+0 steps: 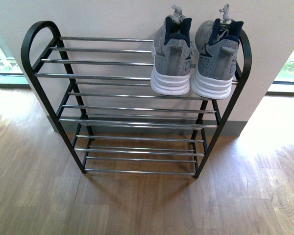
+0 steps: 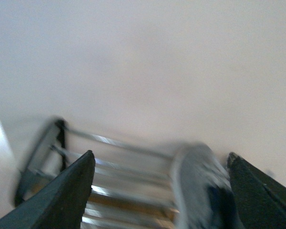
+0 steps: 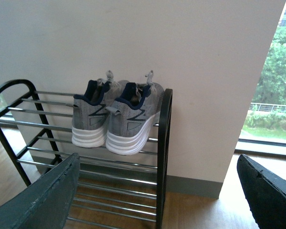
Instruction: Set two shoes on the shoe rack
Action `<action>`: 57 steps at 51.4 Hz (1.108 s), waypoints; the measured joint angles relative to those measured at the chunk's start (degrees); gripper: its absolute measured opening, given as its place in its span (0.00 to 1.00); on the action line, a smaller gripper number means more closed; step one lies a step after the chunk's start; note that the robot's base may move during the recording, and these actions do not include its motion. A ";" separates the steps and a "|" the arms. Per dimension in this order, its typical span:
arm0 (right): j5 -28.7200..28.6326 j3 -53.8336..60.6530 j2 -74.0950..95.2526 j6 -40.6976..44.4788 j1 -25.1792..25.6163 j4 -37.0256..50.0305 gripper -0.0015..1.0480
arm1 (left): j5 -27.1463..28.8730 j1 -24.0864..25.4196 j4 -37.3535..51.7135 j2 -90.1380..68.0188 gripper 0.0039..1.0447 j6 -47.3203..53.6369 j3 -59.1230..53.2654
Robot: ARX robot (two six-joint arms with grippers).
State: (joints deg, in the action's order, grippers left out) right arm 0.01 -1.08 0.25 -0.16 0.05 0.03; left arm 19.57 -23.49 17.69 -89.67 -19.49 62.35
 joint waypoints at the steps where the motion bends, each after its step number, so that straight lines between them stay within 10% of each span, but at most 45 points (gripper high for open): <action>1: 0.00 0.00 0.00 0.00 0.00 0.00 0.91 | 0.92 0.79 4.74 1.49 0.73 2.99 -3.32; 8: 0.00 0.00 0.00 0.00 0.00 0.00 0.91 | -1.09 5.01 23.56 9.03 0.49 14.34 -21.81; 24: 0.00 0.00 0.00 0.00 0.00 0.00 0.91 | -7.69 11.45 28.87 21.11 0.01 18.34 -40.59; 57: 0.02 0.00 0.00 0.00 0.00 0.00 0.91 | -19.15 22.97 21.55 45.09 0.01 18.91 -57.51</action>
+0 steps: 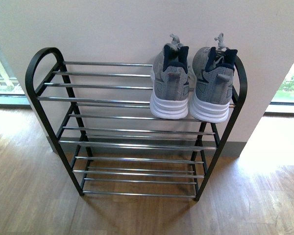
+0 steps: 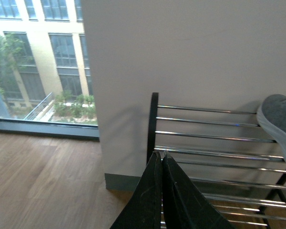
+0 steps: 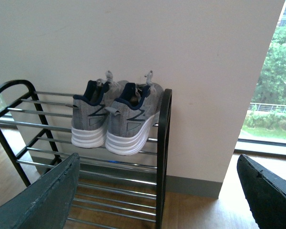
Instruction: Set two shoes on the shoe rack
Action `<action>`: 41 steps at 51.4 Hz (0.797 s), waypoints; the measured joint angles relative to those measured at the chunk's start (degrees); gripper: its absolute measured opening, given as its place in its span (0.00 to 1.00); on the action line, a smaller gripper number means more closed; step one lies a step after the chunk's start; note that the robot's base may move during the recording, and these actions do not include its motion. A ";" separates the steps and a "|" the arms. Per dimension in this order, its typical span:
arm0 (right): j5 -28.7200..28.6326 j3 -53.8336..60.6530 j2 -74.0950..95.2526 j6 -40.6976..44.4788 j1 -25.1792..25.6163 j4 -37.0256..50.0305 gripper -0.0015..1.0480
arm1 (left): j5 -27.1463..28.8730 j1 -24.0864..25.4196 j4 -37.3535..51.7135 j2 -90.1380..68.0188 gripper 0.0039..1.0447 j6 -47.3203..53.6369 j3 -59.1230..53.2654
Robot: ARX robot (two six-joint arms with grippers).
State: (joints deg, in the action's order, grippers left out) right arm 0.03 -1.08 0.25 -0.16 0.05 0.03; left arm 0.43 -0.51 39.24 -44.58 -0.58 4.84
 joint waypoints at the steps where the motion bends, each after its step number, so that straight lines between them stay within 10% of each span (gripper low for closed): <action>1: 0.00 0.00 0.00 0.00 0.00 0.00 0.91 | 0.00 0.20 -0.31 0.72 0.01 -0.02 -0.15; 41: -0.02 0.00 0.00 0.00 0.00 0.00 0.91 | -0.42 0.28 -19.41 24.72 0.01 0.02 -4.07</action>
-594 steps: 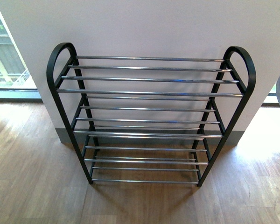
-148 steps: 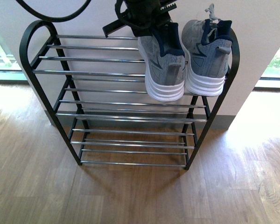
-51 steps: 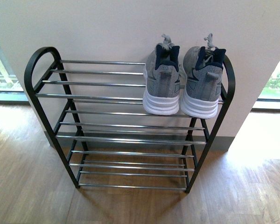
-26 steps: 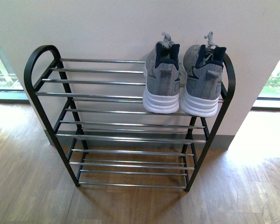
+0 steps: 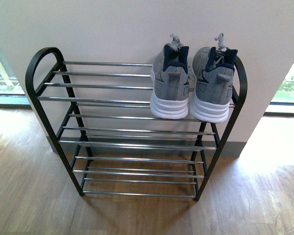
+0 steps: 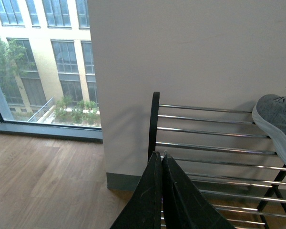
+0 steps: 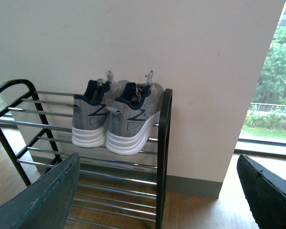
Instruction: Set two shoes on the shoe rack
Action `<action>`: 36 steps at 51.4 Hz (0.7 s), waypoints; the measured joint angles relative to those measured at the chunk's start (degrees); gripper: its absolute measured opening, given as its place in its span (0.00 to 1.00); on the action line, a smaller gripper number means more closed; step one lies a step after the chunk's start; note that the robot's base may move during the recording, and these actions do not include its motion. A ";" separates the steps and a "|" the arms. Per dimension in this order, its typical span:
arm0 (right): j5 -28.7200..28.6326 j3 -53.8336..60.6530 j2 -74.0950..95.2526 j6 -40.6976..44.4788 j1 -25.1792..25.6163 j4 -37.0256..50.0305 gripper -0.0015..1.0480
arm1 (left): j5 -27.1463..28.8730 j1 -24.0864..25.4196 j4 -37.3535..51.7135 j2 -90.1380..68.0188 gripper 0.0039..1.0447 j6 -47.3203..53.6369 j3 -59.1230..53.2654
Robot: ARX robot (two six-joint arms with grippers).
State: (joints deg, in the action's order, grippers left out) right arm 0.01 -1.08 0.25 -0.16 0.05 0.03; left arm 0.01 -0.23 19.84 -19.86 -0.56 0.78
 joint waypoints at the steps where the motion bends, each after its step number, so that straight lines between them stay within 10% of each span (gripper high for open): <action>1: 0.00 0.00 0.00 0.00 0.00 0.00 0.91 | 0.00 0.00 -0.44 0.46 0.01 0.00 0.00; 36: 0.02 0.00 0.00 0.00 0.00 0.00 0.91 | 0.00 0.02 -18.84 17.00 0.01 0.00 0.02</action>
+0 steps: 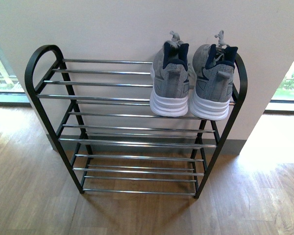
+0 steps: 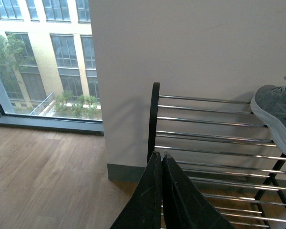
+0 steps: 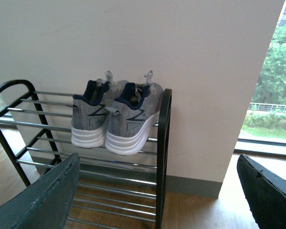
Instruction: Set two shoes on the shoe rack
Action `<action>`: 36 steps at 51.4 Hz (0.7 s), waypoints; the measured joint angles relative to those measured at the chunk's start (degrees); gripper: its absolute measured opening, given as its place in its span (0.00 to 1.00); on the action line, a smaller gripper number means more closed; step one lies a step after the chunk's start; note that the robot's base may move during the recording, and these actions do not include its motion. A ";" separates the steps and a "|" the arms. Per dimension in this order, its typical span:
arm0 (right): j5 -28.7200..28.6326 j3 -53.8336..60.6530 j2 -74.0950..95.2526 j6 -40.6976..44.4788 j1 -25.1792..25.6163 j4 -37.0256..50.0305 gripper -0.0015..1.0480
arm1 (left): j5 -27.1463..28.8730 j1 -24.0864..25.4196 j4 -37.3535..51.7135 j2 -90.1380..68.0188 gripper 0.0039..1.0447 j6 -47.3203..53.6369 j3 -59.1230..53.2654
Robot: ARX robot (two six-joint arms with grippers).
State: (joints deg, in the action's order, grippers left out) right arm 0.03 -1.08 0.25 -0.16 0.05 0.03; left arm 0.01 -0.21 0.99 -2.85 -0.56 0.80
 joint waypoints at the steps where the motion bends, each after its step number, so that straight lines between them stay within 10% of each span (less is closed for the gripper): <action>1: -0.02 0.00 0.00 0.00 0.00 0.00 0.91 | 0.00 0.00 -0.46 0.83 0.01 0.00 0.00; 31: -0.02 0.00 0.00 0.00 0.00 0.00 0.91 | 0.00 0.07 -1.01 1.90 0.01 0.02 0.00; 36: -0.02 0.00 0.00 0.00 0.00 0.00 0.91 | 0.00 0.07 -1.01 1.90 0.16 0.00 0.00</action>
State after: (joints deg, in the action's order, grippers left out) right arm 0.01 -1.08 0.25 -0.16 0.05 0.03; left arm 0.01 -0.14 -0.01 -0.95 -0.56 0.80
